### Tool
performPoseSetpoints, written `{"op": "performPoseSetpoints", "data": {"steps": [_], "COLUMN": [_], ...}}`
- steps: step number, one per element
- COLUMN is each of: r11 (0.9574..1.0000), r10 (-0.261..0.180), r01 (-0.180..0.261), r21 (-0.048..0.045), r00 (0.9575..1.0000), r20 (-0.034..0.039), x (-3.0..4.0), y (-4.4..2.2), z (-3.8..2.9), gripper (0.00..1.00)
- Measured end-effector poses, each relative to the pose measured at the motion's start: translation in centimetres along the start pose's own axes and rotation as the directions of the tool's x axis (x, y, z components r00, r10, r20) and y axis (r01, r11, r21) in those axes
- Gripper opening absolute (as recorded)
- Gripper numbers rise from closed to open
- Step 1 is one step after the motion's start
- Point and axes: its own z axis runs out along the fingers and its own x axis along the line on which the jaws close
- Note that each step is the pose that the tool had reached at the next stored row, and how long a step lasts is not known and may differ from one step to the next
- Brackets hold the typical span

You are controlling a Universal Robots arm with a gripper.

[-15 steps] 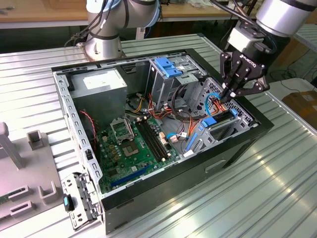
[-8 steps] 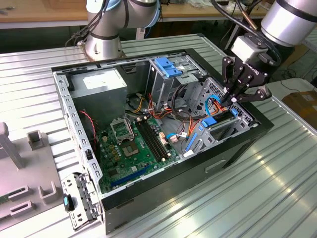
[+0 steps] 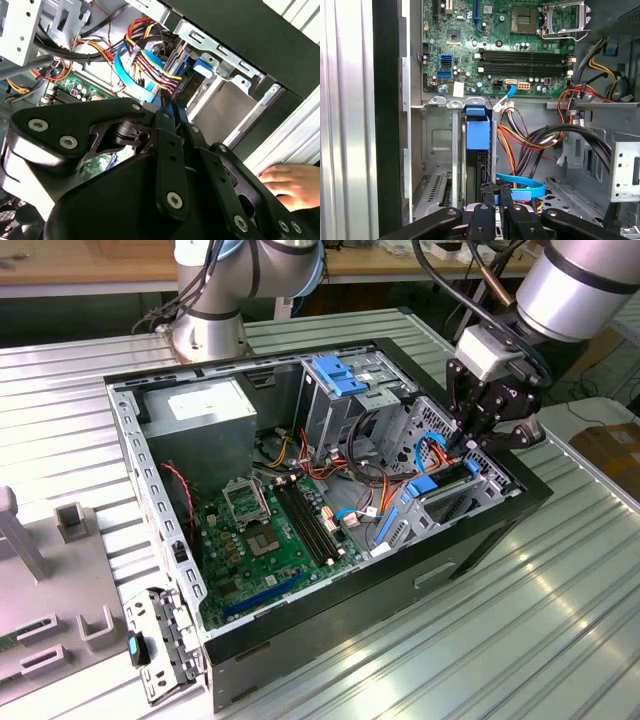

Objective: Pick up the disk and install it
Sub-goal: 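Insert the second disk wire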

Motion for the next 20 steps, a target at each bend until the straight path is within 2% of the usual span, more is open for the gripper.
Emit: {"op": "performPoseSetpoints", "data": {"steps": [3, 6, 10, 17, 18, 20], "r11": [1.0000, 1.0000, 1.0000, 1.0000, 1.0000, 1.0000], "r10": [0.001, 0.002, 0.003, 0.004, 0.005, 0.006], "r01": [-0.001, -0.002, -0.003, -0.004, -0.005, -0.006], "r21": [0.0005, 0.0008, 0.0009, 0.0010, 0.0010, 0.0011], "r00": [1.0000, 1.0000, 1.0000, 1.0000, 1.0000, 0.9999], "r20": [0.0006, 0.0003, 0.0003, 0.0013, 0.0020, 0.0109], "x": [0.17, 0.30, 0.51, 0.73, 0.80, 1.01], "y": [0.55, 0.59, 0.63, 0.66, 0.67, 0.69], "z": [0.01, 0.08, 0.61, 1.02, 1.06, 1.15], "gripper": [0.16, 0.16, 0.16, 0.16, 0.16, 0.16]}}
